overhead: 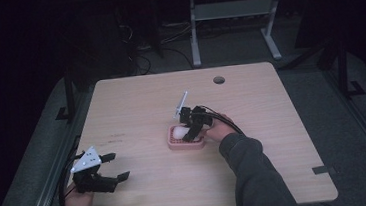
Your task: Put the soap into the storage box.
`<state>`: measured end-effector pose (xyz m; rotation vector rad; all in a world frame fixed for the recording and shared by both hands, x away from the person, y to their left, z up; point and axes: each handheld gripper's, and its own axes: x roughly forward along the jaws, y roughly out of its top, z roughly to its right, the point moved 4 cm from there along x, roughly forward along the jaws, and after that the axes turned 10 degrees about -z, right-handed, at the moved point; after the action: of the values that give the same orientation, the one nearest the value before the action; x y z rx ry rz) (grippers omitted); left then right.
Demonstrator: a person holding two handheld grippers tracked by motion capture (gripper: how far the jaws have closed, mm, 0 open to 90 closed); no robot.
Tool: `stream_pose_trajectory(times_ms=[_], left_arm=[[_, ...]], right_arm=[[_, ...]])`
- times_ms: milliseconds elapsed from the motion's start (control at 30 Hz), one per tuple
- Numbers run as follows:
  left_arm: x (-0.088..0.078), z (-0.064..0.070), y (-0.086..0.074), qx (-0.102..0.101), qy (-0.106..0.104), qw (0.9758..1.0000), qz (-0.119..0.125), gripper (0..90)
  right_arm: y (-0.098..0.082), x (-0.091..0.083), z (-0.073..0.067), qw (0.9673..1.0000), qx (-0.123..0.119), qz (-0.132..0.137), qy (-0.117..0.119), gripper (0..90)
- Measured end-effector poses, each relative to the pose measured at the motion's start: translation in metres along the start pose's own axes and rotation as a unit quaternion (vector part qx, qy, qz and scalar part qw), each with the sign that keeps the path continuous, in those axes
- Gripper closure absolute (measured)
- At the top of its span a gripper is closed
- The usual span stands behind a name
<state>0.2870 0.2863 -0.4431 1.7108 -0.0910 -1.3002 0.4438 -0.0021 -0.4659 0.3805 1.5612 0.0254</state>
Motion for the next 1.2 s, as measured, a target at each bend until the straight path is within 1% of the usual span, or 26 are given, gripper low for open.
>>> stream_pose_trajectory(times_ms=[100, 167, 267, 367, 433, 500, 600, 700, 733, 767, 867, 900, 967, 1033, 1133, 1200], left_arm=[[0.000, 0.000, 0.000, 0.000, -0.001, 1.0000, 0.000, 14.8], [0.000, 0.000, 0.000, -0.001, 0.000, 1.0000, 0.000, 14.8], [0.000, 0.000, 0.000, 0.000, 0.000, 1.0000, 0.000, 14.8], [0.000, 0.000, 0.000, -0.001, 0.000, 1.0000, 0.000, 14.8], [0.000, 0.000, 0.000, 0.000, 0.000, 1.0000, 0.000, 14.8], [0.000, 0.000, 0.000, -0.001, 0.000, 1.0000, 0.000, 14.8], [0.000, 0.000, 0.000, -0.001, -0.001, 1.0000, -0.001, 14.8], [0.001, 0.001, 0.000, -0.001, -0.001, 1.0000, -0.001, 14.8], [0.001, 0.001, 0.000, -0.001, -0.001, 1.0000, -0.001, 14.8], [0.001, 0.001, 0.000, -0.001, -0.001, 1.0000, -0.001, 14.8], [0.001, 0.001, 0.000, -0.001, 0.000, 1.0000, -0.001, 14.8], [0.000, 0.000, 0.000, -0.001, 0.000, 1.0000, 0.000, 14.8], [0.000, 0.000, 0.000, -0.001, 0.000, 1.0000, 0.000, 14.8], [0.000, 0.000, 0.000, -0.001, 0.000, 1.0000, -0.001, 14.8], [0.001, 0.000, 0.000, -0.001, 0.000, 1.0000, -0.002, 14.8], [0.001, 0.000, 0.000, -0.001, 0.001, 1.0000, -0.001, 14.8]], right_arm=[[0.000, 0.000, -0.001, 1.0000, -0.007, -0.001, -0.005, 47.4], [0.000, 0.000, -0.001, 0.9998, -0.016, -0.001, -0.010, 48.1], [0.001, 0.000, -0.002, 0.9997, -0.021, -0.004, -0.015, 48.1], [0.001, 0.000, -0.003, 0.9996, -0.021, -0.005, -0.017, 47.5], [0.001, -0.001, -0.003, 0.9997, -0.018, -0.001, -0.015, 43.5], [0.002, -0.005, -0.003, 0.9998, -0.012, 0.011, -0.014, 42.2], [0.001, -0.011, -0.003, 0.9994, -0.013, 0.022, -0.023, 39.9], [-0.002, -0.014, -0.002, 0.9994, -0.011, 0.020, -0.027, 38.8], [-0.003, -0.015, -0.002, 0.9995, -0.005, 0.021, -0.023, 38.8], [-0.003, -0.015, -0.002, 0.9995, -0.005, 0.021, -0.023, 38.8], [-0.005, -0.017, -0.003, 0.9996, -0.002, 0.024, -0.017, 37.7], [-0.005, -0.018, -0.003, 0.9995, -0.003, 0.024, -0.019, 36.8], [-0.006, -0.020, -0.004, 0.9995, 0.001, 0.028, -0.016, 36.4], [-0.006, -0.021, -0.004, 0.9994, 0.004, 0.030, -0.018, 33.4], [-0.007, -0.024, -0.006, 0.9993, 0.004, 0.033, -0.019, 32.5], [-0.009, -0.027, -0.005, 0.9991, 0.009, 0.037, -0.018, 32.5]])
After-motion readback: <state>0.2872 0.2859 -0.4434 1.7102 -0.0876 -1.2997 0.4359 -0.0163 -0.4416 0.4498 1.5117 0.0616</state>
